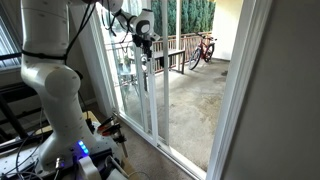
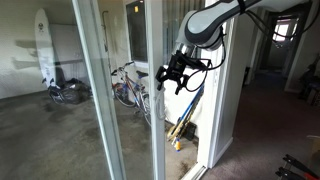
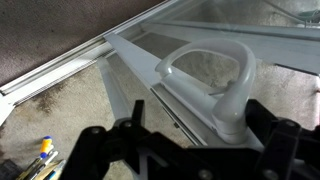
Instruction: Slide the glass door to the right
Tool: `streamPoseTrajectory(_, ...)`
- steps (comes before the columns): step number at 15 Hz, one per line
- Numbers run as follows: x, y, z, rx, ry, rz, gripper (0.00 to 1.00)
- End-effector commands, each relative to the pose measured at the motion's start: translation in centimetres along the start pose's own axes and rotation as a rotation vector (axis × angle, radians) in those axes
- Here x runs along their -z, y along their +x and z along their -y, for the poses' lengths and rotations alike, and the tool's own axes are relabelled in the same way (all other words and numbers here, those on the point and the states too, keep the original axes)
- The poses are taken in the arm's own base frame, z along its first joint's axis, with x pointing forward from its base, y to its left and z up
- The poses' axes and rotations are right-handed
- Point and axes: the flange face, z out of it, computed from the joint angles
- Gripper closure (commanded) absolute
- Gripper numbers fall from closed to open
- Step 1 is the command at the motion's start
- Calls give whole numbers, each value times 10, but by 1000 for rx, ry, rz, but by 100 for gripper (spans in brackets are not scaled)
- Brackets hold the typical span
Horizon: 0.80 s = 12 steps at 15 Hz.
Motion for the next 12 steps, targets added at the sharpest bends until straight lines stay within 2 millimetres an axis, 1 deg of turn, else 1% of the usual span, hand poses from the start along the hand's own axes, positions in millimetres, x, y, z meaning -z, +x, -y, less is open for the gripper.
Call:
streamPoseTrajectory(1,1,0,1,0,-1,1,0)
streamPoseTrajectory(4,1,0,1,0,-1,1,0)
streamPoseTrajectory(5,-1,-3,4,9,-1,2,0)
streamPoseTrajectory(6,-5,-2,1,14,-2,-2,0)
streamPoseTrajectory(12,0,2,-6,15,-7,-1,0)
